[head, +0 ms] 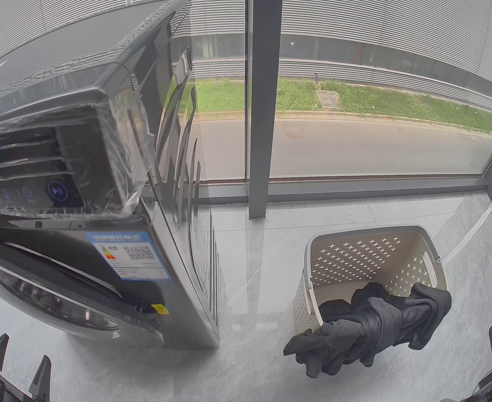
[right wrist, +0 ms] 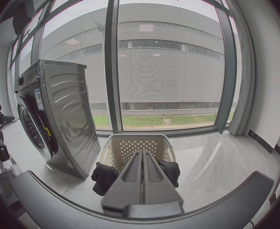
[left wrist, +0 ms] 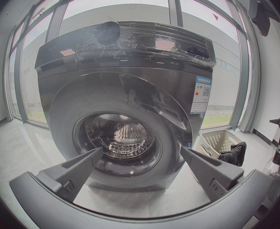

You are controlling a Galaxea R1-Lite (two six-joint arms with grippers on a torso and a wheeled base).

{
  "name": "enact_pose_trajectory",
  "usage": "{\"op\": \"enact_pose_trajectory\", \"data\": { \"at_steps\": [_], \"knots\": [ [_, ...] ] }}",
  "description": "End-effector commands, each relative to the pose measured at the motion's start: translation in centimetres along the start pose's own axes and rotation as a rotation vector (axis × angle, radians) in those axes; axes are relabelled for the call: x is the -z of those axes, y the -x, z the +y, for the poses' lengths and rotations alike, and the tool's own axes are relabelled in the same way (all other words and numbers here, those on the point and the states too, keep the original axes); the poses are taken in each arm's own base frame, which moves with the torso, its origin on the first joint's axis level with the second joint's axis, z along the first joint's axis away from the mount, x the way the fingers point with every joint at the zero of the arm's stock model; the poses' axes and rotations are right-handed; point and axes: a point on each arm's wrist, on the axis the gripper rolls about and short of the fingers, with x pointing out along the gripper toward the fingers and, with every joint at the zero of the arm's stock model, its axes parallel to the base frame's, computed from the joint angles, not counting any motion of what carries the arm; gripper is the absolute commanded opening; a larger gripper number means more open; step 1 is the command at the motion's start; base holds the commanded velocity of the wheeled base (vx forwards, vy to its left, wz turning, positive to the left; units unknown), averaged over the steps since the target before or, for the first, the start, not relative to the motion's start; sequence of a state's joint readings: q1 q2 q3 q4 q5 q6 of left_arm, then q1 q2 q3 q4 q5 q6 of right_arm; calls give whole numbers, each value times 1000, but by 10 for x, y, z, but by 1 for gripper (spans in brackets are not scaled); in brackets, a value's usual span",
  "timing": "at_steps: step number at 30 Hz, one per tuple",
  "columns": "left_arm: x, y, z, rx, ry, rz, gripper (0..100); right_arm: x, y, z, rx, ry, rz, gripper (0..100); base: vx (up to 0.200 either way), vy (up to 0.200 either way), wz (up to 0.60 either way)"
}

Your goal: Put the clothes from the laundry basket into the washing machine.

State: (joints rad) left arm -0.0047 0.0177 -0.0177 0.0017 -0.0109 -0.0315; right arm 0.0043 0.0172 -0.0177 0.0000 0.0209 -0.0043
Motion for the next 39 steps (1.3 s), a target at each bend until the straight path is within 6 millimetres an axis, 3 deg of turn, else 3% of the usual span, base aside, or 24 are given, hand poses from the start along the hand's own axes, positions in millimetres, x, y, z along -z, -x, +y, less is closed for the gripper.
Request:
{"op": "enact_pose_trajectory", "data": {
  "at_steps": [1, 5, 39],
  "knots": [
    [5, 0, 0, 0, 1, -2, 100, 5, -1, 0, -1, 0, 10, 0, 0, 0, 0],
    [5, 0, 0, 1, 1, 0, 100, 5, -1, 0, -1, 0, 10, 0, 0, 0, 0],
    [5, 0, 0, 1, 1, 0, 100, 5, -1, 0, 1, 0, 10, 0, 0, 200, 0]
  ]
}}
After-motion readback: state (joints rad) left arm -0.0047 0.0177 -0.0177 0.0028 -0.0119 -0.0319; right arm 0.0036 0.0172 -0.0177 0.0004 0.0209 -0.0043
